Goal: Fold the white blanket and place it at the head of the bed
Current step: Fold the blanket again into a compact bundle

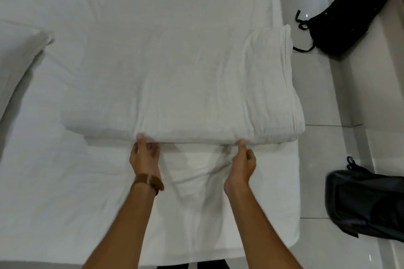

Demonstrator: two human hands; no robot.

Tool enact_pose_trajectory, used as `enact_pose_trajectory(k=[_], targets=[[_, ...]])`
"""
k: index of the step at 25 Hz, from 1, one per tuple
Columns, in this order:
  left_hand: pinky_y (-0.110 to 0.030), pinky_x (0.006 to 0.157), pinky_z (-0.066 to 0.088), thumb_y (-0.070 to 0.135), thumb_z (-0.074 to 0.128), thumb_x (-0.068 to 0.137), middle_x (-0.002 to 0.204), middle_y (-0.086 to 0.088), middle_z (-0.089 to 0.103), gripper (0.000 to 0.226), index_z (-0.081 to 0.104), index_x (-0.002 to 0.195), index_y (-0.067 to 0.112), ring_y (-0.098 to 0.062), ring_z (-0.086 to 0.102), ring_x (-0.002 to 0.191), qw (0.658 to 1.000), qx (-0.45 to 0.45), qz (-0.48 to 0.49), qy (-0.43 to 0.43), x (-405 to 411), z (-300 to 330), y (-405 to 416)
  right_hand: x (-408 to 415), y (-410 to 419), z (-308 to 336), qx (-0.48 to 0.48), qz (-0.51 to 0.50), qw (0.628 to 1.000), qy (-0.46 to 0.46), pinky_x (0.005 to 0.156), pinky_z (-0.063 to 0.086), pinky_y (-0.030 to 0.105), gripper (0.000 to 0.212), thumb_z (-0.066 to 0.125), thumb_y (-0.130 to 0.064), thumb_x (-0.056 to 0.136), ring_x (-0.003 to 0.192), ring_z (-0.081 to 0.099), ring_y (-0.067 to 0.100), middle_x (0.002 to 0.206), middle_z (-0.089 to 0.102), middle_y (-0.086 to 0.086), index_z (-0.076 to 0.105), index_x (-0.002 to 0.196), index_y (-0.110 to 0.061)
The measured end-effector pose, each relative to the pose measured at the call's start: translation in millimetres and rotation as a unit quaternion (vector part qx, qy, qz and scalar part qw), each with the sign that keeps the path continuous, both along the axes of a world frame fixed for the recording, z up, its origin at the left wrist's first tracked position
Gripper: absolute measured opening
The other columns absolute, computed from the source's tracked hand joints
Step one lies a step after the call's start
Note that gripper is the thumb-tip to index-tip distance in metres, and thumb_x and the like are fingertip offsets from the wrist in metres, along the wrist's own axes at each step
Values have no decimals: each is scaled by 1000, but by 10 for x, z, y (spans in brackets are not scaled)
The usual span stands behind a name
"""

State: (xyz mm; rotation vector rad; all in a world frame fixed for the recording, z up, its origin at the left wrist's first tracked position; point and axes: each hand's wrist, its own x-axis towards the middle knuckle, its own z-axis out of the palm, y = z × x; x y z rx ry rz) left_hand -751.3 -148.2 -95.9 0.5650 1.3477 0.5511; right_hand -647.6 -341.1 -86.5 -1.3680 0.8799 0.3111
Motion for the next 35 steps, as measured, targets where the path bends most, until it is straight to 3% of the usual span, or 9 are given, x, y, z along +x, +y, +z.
enact_pose_trajectory(k=[3, 7, 12, 15, 22, 26, 28, 30, 35], targets=[[-54, 104, 58, 57, 86, 80, 127, -8, 78, 70, 69, 134, 18, -28, 74, 118, 996, -58, 19, -60, 256, -15, 377, 424, 84, 53, 160, -38, 986, 25, 102, 63, 51, 71, 92, -60, 76, 114, 77, 26, 122, 81, 8, 74, 129, -15], [-59, 92, 62, 56, 92, 73, 124, -7, 78, 71, 70, 130, 21, -33, 75, 114, 995, -90, 11, -49, 302, 60, 598, 677, 125, 134, 179, -55, 979, 84, 91, 64, 68, 89, 106, -51, 60, 111, 78, 38, 123, 80, 12, 69, 134, -17], [-49, 84, 67, 55, 90, 77, 122, -4, 71, 83, 52, 140, 16, -25, 76, 104, 996, -47, 78, 6, 249, 442, 552, 514, 105, 328, 153, -116, 979, 65, 99, 64, 58, 58, 94, -32, 86, 108, 77, 33, 120, 77, 13, 65, 130, -9], [-47, 89, 66, 49, 88, 82, 120, -3, 70, 67, 48, 126, 20, -24, 75, 106, 995, -38, 91, 5, 144, 868, 403, 378, 45, 660, 155, -114, 980, 51, 100, 64, 54, 45, 93, -27, 87, 103, 77, 29, 116, 76, 10, 65, 119, -12], [-35, 70, 67, 48, 91, 78, 124, -4, 72, 74, 55, 136, 19, -21, 76, 105, 992, -56, 111, 14, -683, 1632, -199, -581, -491, 1297, 136, -131, 980, 66, 103, 63, 49, 59, 91, -28, 90, 111, 78, 26, 125, 78, 8, 64, 140, -12], [-38, 83, 67, 53, 92, 75, 126, -4, 73, 84, 54, 141, 16, -20, 76, 108, 990, -79, 114, 40, -1290, 1878, -632, -1181, -880, 1630, 111, -156, 976, 101, 104, 62, 45, 39, 90, -29, 91, 112, 77, 23, 123, 78, 5, 67, 121, -18], [-40, 88, 66, 53, 91, 76, 127, -3, 74, 86, 53, 144, 17, -20, 76, 109, 988, -84, 113, 55, -1563, 1952, -788, -1425, -1023, 1774, 104, -168, 975, 100, 105, 62, 47, 43, 89, -27, 92, 115, 76, 23, 128, 77, 5, 67, 128, -20], [-44, 96, 63, 53, 91, 76, 127, -2, 75, 83, 56, 143, 18, -19, 77, 110, 988, -87, 110, 68, -1811, 2026, -933, -1656, -1174, 1884, 88, -179, 975, 100, 107, 61, 49, 57, 89, -26, 91, 115, 76, 24, 130, 77, 6, 64, 141, -16], [-44, 100, 62, 49, 89, 81, 121, 2, 80, 65, 67, 135, 23, -16, 78, 110, 992, -84, 84, 47, -2190, 2202, -1122, -1946, -1403, 2198, 84, -171, 974, 120, 101, 64, 47, 35, 88, -27, 93, 110, 77, 25, 124, 78, 7, 68, 120, -19]])
